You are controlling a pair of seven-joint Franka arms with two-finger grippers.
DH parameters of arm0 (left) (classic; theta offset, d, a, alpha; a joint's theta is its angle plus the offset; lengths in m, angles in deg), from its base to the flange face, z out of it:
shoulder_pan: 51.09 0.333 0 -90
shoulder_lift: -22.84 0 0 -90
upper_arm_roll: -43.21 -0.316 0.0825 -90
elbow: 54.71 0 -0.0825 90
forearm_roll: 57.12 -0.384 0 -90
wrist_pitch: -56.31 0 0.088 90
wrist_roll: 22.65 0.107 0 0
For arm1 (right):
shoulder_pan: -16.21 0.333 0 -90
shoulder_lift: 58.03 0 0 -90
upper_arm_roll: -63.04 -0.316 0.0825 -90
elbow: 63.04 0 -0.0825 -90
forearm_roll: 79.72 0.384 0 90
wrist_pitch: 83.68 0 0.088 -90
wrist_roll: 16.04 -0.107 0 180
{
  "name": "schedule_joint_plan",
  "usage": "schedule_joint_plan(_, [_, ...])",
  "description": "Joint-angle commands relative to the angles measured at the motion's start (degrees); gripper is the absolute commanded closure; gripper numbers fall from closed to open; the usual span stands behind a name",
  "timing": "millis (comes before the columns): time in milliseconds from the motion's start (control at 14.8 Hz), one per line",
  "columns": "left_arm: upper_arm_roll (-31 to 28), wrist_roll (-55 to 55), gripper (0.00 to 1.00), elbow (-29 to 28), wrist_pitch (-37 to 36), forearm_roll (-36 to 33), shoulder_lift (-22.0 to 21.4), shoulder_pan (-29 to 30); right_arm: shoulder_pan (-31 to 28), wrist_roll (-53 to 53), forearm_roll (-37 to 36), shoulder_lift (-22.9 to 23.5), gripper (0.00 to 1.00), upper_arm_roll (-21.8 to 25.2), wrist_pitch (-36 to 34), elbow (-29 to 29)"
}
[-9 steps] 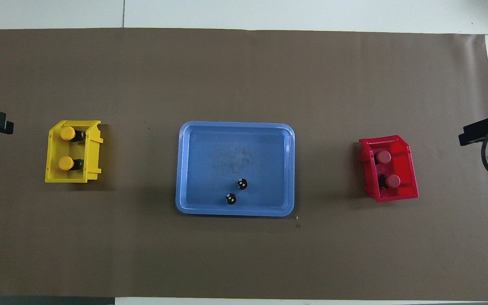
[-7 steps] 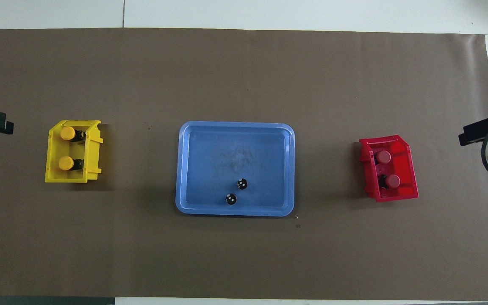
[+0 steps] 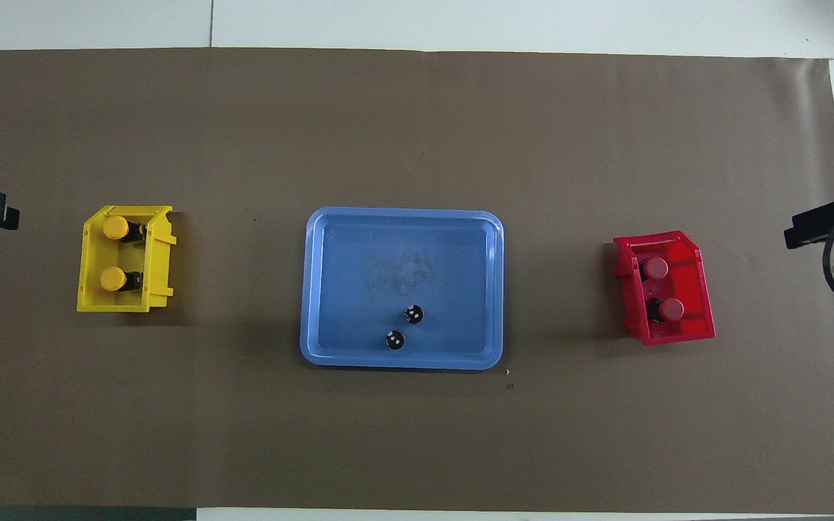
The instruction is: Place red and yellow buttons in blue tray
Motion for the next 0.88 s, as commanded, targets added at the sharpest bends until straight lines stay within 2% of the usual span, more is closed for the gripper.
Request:
schedule_joint_plan(0, [0.19,-0.32,0.00,-0.90,-0.48,-0.89,-0.96,0.35,0.02,-1.09,-1.08,-0.47,0.00,-0.34,0.03,-0.59])
schedule_joint_plan(202, [0.19,-0.23,0.00,-0.90,-0.48,-0.89,-0.96,0.35,0.10,0.93,-0.56,-0.48,0.00,-0.34,0.38,-1.03])
schedule_joint_plan(404, [0.19,-0.32,0.00,-0.90,-0.48,-0.89,-0.96,0.35,0.02,0.93,-0.55,-0.13,0.00,-0.34,3.72,-1.47])
schedule_joint_plan(539, [0.19,-0.23,0.00,-0.99,-0.48,-0.89,-0.96,0.35,0.28,0.85,-0.38,-0.30,0.07,-0.43,8.53,-5.48])
schedule_joint_plan(809, [0.19,-0.24,0.00,-0.90,-0.57,-0.89,-0.96,0.35,2.30,-1.08,0.06,0.58,0.09,-0.43,20.14,-15.24])
